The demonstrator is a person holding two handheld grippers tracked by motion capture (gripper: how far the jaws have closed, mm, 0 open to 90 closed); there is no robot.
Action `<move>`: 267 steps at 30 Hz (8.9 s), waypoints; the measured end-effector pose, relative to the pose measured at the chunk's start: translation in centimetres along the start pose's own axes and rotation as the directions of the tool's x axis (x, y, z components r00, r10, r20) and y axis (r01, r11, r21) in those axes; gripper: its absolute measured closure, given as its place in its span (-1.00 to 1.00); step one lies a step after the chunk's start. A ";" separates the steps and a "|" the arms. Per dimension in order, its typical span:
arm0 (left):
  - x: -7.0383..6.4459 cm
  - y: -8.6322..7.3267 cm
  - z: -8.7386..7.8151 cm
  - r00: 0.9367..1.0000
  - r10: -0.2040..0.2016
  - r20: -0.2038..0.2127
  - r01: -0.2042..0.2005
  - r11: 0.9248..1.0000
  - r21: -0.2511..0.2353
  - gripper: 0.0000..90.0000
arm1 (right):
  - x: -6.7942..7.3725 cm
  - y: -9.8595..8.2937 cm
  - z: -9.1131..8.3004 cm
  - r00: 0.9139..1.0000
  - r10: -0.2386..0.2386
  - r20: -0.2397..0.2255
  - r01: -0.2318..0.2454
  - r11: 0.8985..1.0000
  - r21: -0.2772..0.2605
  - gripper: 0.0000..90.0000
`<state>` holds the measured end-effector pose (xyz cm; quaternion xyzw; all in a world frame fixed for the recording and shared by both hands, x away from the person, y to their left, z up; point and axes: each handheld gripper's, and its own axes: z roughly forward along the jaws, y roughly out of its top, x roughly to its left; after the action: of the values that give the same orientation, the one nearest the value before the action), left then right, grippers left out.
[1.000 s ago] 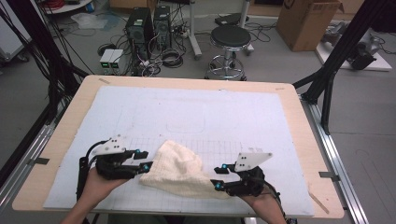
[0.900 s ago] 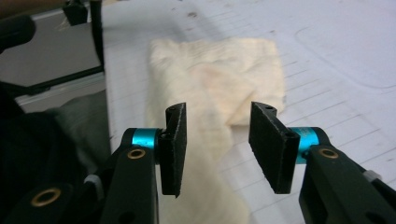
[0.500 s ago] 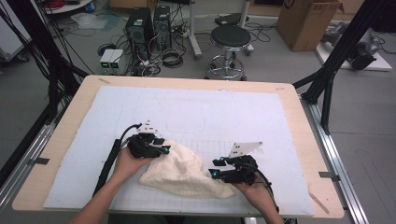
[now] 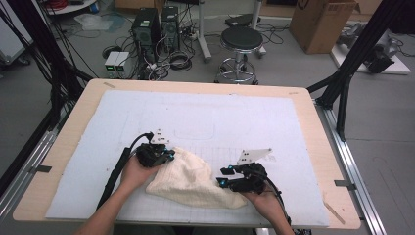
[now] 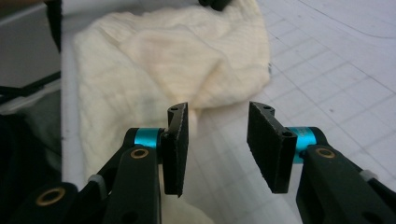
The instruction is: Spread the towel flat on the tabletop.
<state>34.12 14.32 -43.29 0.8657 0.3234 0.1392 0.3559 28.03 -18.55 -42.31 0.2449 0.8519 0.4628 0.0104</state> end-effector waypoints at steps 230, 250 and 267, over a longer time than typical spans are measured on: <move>-1.9 -7.7 -7.6 0.995 -0.078 0.062 0.091 0.962 -0.258 0.17 | 0.3 -1.8 -1.4 0.981 -0.020 0.194 0.021 1.000 -0.003 0.00; -2.1 -6.3 -5.2 0.999 -0.040 0.035 0.046 0.983 -0.177 0.84 | 0.2 -2.4 0.3 0.983 -0.080 0.166 0.060 0.991 0.120 0.22; -0.1 -2.9 -7.6 0.990 -0.118 0.080 0.131 0.975 -0.182 0.86 | -0.3 -2.2 0.4 0.981 -0.074 0.177 0.054 0.992 0.115 0.25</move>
<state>29.08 19.83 -39.96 0.8109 0.3499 0.1165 0.4545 27.52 -19.35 -44.31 0.2586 0.8791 0.3905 0.0891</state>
